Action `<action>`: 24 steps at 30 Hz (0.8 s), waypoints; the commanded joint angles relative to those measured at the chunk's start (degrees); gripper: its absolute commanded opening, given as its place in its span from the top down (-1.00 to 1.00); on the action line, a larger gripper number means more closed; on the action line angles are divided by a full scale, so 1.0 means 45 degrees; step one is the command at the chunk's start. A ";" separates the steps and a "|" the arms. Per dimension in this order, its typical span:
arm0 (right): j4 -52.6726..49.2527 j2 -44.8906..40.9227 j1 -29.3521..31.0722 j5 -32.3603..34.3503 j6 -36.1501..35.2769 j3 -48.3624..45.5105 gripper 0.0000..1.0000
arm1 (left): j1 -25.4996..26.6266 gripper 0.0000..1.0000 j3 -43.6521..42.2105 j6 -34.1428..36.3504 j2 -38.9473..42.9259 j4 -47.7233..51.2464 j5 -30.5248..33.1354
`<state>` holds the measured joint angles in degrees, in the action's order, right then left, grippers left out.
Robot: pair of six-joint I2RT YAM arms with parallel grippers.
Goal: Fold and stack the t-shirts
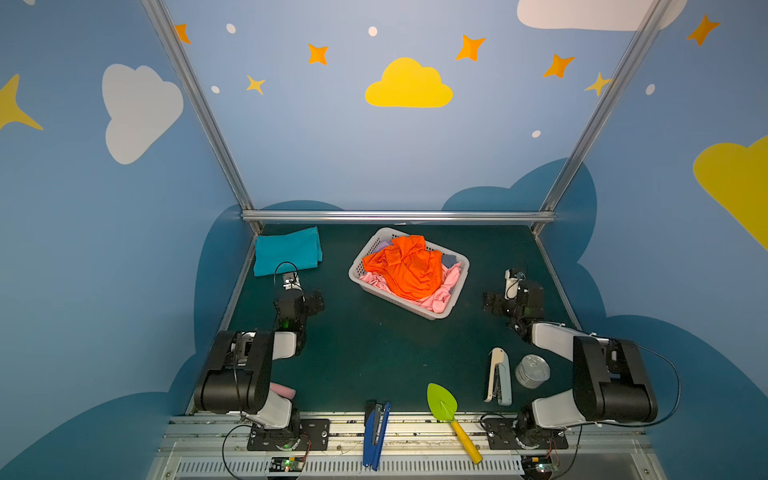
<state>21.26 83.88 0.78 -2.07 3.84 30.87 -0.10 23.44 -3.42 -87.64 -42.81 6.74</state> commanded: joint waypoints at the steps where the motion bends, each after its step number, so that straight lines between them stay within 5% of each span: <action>1: 0.0189 -0.0143 -0.0064 -0.0107 0.0034 0.0258 -0.97 | -0.0052 -1.00 0.0186 0.0100 0.0139 0.0196 -0.0053; 14: 0.0298 -0.0191 -0.0014 0.0034 -0.0021 0.0217 -0.97 | -0.0018 -1.00 0.0191 0.0119 0.0276 0.0199 0.0012; 19: -0.3584 -0.1129 0.0322 0.1988 0.0978 0.2146 -0.97 | 0.0671 -1.00 0.1193 -0.0240 0.2452 0.3410 0.2990; 22: -0.4929 -0.1917 0.0741 0.2367 0.1642 0.2525 -0.97 | 0.0917 -1.00 0.1887 -0.2591 0.3636 0.5590 0.5508; 24: -0.5819 -0.2912 0.1476 0.2878 0.1922 0.2524 -0.97 | 0.0924 -1.00 0.3214 -0.7462 0.4413 1.0139 0.7844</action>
<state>4.73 75.81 4.23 6.63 9.04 41.23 4.19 32.77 -14.72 -71.24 -20.21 25.32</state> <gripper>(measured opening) 0.985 0.997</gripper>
